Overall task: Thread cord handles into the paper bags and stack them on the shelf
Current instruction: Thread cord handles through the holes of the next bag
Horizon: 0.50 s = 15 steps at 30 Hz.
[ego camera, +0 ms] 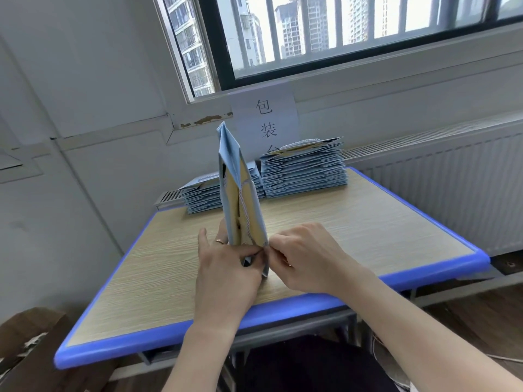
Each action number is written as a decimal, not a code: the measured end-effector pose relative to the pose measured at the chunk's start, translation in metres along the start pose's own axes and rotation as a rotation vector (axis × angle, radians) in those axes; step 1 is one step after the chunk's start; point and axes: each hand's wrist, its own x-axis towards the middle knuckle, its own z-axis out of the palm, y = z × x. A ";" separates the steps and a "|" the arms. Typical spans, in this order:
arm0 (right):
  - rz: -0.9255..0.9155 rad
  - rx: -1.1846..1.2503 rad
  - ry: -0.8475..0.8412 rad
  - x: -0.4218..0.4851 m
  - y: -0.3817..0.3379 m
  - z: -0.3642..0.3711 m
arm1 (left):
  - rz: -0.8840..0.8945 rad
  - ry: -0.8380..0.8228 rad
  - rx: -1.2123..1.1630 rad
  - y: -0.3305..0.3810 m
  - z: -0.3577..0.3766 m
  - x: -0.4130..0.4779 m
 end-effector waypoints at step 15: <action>0.037 -0.023 -0.002 0.000 0.000 0.008 | 0.133 0.390 0.082 0.011 -0.005 0.031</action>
